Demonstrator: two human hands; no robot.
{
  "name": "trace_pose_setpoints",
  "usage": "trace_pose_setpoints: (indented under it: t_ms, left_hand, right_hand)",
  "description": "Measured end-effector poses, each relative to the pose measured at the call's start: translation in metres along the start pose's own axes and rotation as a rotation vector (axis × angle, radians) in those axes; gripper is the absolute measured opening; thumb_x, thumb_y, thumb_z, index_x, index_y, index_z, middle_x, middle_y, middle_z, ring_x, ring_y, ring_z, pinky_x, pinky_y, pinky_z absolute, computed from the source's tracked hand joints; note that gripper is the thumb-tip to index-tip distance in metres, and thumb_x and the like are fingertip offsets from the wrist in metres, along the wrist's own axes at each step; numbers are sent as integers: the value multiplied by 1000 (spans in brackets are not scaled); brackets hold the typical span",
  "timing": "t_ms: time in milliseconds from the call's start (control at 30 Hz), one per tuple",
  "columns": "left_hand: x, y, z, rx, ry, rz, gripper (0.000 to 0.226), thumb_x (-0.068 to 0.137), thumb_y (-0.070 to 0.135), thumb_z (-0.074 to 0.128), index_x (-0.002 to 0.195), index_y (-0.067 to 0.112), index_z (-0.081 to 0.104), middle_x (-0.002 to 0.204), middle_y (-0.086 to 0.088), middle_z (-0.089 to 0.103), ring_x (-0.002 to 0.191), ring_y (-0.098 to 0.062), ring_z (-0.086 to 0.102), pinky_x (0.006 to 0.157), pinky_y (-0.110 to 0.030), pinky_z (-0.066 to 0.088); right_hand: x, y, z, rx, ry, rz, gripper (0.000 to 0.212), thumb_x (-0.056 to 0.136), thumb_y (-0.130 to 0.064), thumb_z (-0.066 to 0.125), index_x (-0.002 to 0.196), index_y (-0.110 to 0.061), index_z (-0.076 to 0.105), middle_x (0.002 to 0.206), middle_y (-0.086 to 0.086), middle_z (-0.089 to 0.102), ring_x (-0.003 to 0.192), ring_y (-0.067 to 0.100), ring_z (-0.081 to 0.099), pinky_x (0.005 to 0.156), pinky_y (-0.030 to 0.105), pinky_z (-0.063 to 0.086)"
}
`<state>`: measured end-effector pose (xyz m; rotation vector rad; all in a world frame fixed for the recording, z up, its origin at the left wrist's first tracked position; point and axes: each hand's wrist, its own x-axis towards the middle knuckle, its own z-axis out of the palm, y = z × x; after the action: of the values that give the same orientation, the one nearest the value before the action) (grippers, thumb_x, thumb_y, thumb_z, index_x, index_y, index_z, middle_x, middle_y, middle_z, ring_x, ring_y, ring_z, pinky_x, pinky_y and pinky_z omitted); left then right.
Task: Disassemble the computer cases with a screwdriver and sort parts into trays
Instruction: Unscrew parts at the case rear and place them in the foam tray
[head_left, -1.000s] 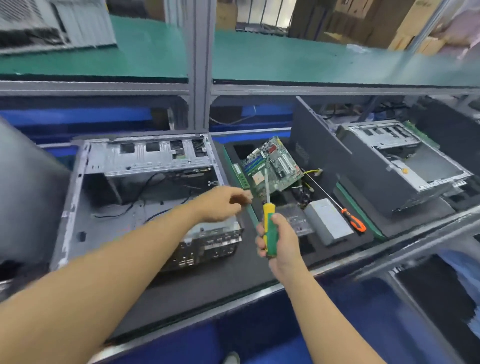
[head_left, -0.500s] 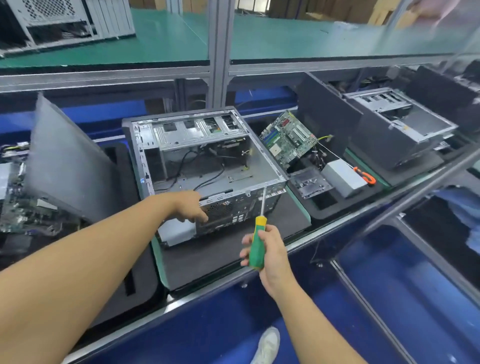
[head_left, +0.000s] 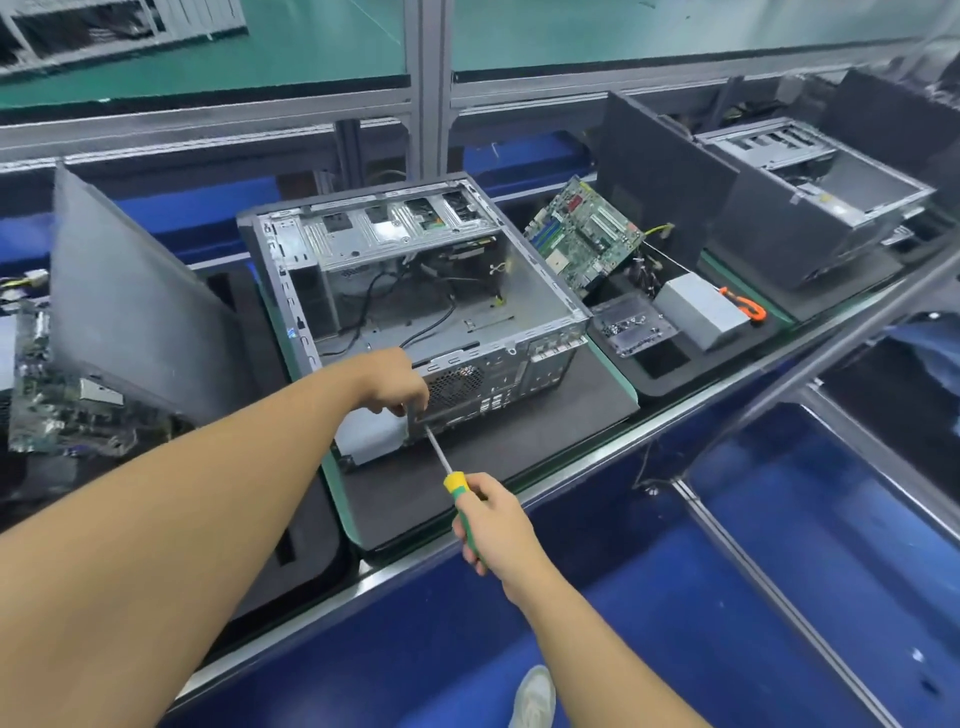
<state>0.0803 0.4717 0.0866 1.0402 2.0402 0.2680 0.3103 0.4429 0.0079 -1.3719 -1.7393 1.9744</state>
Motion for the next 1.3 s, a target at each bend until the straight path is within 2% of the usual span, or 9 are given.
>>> trace_pose_setpoints:
  t_ms: [100,300,433,500,567,833,967,1300]
  left_hand:
    - [0,0,1,-20,21,-4,33,71,8,61,40,16,53,49,2,55,42,-8,52,62,-32,40]
    - [-2,1,0,-10,15,-12,33,69,7,60,36,13,54,45,5,57,40,-6,52,57,-26,46]
    - [-2,0,0,-30,32,8,11,69,8,62,58,6,64,59,1,69,63,-12,69,66,-31,55]
    - [-2,0,0,-39,33,11,8,70,8,62,66,4,67,71,-4,73,75,-15,73,72,-34,59]
    - [-1,0,0,-43,33,13,8,71,8,62,69,2,68,77,-7,74,79,-17,74,74,-35,60]
    - [-1,-2,0,-34,36,14,11,69,11,62,69,3,70,77,-6,74,77,-15,74,76,-37,61]
    - [-1,-2,0,-30,38,22,11,69,10,61,68,3,68,81,-11,75,80,-17,75,78,-39,60]
    - [0,-2,1,-35,47,23,13,69,11,61,73,1,69,83,-9,75,79,-16,75,76,-37,61]
  right_hand:
    - [1,-4,1,9,6,-6,19,100,-49,50,106,-34,60,62,-4,54,47,12,42,40,23,32]
    - [5,-8,7,7,-2,23,20,100,-49,51,108,-34,60,64,-4,55,48,12,42,41,23,32]
    - [7,-6,6,51,-3,47,20,98,-49,52,105,-33,62,65,-3,55,46,12,41,41,22,31]
    - [8,-6,4,68,-12,53,20,97,-47,52,104,-31,63,66,-2,55,46,12,41,42,22,31]
    - [8,-5,3,76,-15,58,19,96,-46,52,103,-32,63,66,-2,56,46,11,41,42,22,31]
    - [8,-3,4,93,-30,66,18,98,-41,50,104,-30,62,65,-3,54,46,11,41,42,22,31]
    - [7,1,2,88,-40,64,18,97,-39,48,105,-30,62,64,-2,54,46,12,41,42,22,31]
    - [11,3,4,90,-46,61,19,90,-41,48,100,-34,63,64,-2,55,46,12,43,41,22,31]
